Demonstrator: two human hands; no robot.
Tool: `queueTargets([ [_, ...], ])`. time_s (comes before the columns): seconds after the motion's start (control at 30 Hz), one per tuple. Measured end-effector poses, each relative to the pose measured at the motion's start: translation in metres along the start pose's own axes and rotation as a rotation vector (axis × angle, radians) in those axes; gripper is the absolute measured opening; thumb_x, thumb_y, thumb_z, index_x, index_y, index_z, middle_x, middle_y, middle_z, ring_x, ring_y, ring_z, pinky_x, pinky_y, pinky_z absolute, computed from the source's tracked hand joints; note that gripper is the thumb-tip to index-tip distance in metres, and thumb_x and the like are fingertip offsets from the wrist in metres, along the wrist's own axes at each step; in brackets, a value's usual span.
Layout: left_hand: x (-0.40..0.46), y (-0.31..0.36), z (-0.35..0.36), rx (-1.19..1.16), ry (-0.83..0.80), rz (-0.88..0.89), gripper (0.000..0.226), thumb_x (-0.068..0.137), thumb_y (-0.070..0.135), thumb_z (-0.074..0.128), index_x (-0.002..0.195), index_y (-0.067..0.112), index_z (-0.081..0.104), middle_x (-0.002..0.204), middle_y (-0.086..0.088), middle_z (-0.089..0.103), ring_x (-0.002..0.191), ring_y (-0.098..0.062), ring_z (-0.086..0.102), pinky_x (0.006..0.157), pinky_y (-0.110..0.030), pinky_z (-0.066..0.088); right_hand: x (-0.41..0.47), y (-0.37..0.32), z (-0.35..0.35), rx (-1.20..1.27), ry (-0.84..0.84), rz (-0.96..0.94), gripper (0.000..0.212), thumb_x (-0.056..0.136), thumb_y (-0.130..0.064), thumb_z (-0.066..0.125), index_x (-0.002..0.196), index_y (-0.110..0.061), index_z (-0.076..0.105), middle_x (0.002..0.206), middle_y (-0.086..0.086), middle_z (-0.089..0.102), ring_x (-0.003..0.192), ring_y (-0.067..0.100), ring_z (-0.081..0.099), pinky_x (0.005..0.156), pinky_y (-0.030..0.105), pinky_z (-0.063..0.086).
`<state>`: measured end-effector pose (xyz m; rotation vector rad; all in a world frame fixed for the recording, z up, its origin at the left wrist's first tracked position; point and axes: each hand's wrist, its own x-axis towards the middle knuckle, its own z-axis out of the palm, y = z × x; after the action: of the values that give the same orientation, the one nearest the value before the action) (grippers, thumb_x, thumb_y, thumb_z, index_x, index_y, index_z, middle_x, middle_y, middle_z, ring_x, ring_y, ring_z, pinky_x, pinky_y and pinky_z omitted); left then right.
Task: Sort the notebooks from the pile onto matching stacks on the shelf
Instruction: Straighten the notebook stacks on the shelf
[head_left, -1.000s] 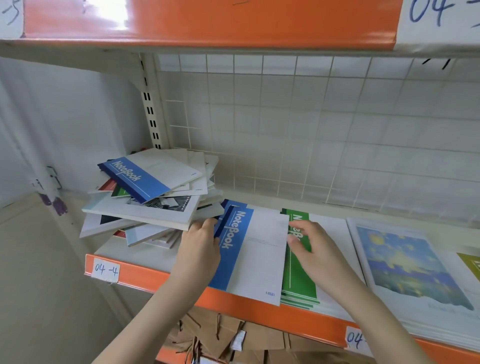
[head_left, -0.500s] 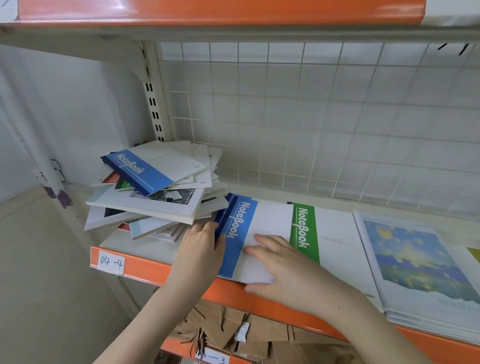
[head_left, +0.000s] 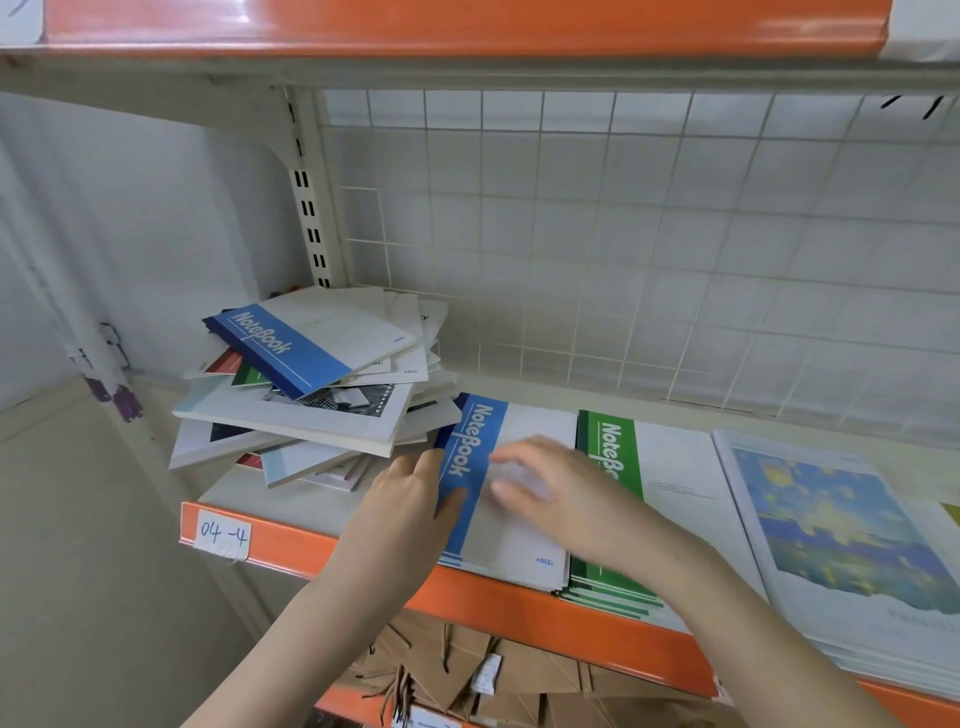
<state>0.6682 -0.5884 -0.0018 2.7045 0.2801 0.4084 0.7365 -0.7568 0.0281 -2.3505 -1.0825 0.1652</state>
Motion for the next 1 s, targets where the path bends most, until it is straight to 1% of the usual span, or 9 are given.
queueTargets([
  [0.1, -0.004, 0.001, -0.007, 0.144, -0.181, 0.108, 0.089, 0.080, 0.072, 0.041, 0.150, 0.024, 0.015, 0.148, 0.001, 0.028, 0.136, -0.018, 0.026, 0.105, -0.029, 0.031, 0.041, 0.014, -0.002, -0.042, 0.284, 0.138, 0.037, 0.098, -0.026, 0.044, 0.132, -0.013, 0.049, 0.135, 0.004, 0.049, 0.127, 0.018, 0.042, 0.102, 0.029, 0.033],
  [0.2, -0.010, -0.001, -0.015, 0.190, -0.317, 0.251, 0.108, 0.059, 0.087, 0.028, 0.151, 0.033, 0.006, 0.156, 0.009, 0.008, 0.144, -0.011, 0.011, 0.111, -0.031, 0.026, 0.083, 0.031, 0.007, -0.128, 0.234, 0.303, 0.040, 0.099, -0.028, 0.042, 0.128, -0.001, 0.048, 0.131, 0.016, 0.049, 0.123, 0.030, 0.043, 0.097, 0.035, 0.037],
  [0.37, -0.010, -0.018, -0.009, 0.104, -0.198, 0.312, 0.077, 0.076, 0.069, 0.049, 0.144, 0.036, 0.031, 0.149, 0.017, 0.024, 0.137, -0.004, 0.021, 0.103, -0.032, 0.040, 0.112, 0.045, 0.026, -0.292, 0.126, 0.323, 0.041, 0.098, -0.040, 0.038, 0.107, -0.003, 0.056, 0.112, 0.016, 0.060, 0.106, 0.034, 0.055, 0.076, 0.034, 0.037],
  [0.43, -0.008, -0.024, -0.003, 0.091, -0.104, 0.364, 0.071, 0.072, 0.072, 0.043, 0.132, 0.035, 0.044, 0.138, 0.014, 0.043, 0.125, -0.003, 0.032, 0.087, -0.038, 0.054, 0.117, 0.048, 0.028, -0.339, 0.136, 0.312, 0.043, 0.098, -0.042, 0.037, 0.110, -0.007, 0.057, 0.113, 0.013, 0.061, 0.106, 0.032, 0.055, 0.080, 0.035, 0.038],
  [0.5, -0.007, -0.031, 0.003, 0.122, -0.015, 0.453, 0.064, 0.070, 0.072, 0.040, 0.120, 0.033, 0.050, 0.121, 0.011, 0.057, 0.112, -0.004, 0.042, 0.066, -0.030, 0.058, 0.118, 0.048, 0.031, -0.354, 0.151, 0.288, 0.043, 0.098, -0.043, 0.036, 0.113, -0.009, 0.057, 0.114, 0.012, 0.061, 0.105, 0.031, 0.055, 0.082, 0.035, 0.039],
  [0.53, -0.007, -0.033, 0.004, 0.149, 0.008, 0.482, 0.063, 0.071, 0.072, 0.039, 0.117, 0.032, 0.052, 0.117, 0.012, 0.060, 0.109, -0.004, 0.045, 0.064, -0.026, 0.057, 0.117, 0.048, 0.032, -0.366, 0.161, 0.277, 0.043, 0.098, -0.043, 0.035, 0.115, -0.009, 0.057, 0.114, 0.012, 0.060, 0.105, 0.031, 0.055, 0.082, 0.035, 0.039],
  [0.7, -0.002, -0.032, 0.003, 0.317, 0.050, 0.568, 0.065, 0.071, 0.072, 0.030, 0.106, 0.032, 0.068, 0.106, 0.014, 0.066, 0.098, -0.006, 0.061, 0.072, -0.023, 0.055, 0.107, 0.041, 0.027, -0.346, 0.331, 0.257, 0.035, 0.099, -0.028, 0.037, 0.106, -0.001, 0.058, 0.106, 0.018, 0.059, 0.099, 0.034, 0.055, 0.077, 0.035, 0.037],
  [0.8, 0.001, -0.025, 0.003, 0.352, 0.045, 0.608, 0.067, 0.069, 0.071, 0.027, 0.105, 0.032, 0.068, 0.104, 0.012, 0.067, 0.095, -0.009, 0.066, 0.071, -0.023, 0.055, 0.095, 0.053, 0.000, -0.234, 0.446, 0.309, 0.031, 0.097, -0.021, 0.039, 0.104, -0.001, 0.062, 0.102, 0.016, 0.060, 0.095, 0.035, 0.057, 0.074, 0.035, 0.043],
  [1.0, 0.007, 0.011, 0.018, 0.294, 0.014, 0.745, 0.073, 0.070, 0.078, 0.028, 0.116, 0.027, 0.053, 0.112, 0.007, 0.065, 0.102, -0.011, 0.064, 0.079, -0.024, 0.054, 0.058, 0.103, -0.021, -0.290, 0.238, 0.488, 0.032, 0.099, -0.030, 0.035, 0.092, -0.006, 0.056, 0.084, 0.007, 0.059, 0.078, 0.026, 0.058, 0.073, 0.037, 0.050],
])
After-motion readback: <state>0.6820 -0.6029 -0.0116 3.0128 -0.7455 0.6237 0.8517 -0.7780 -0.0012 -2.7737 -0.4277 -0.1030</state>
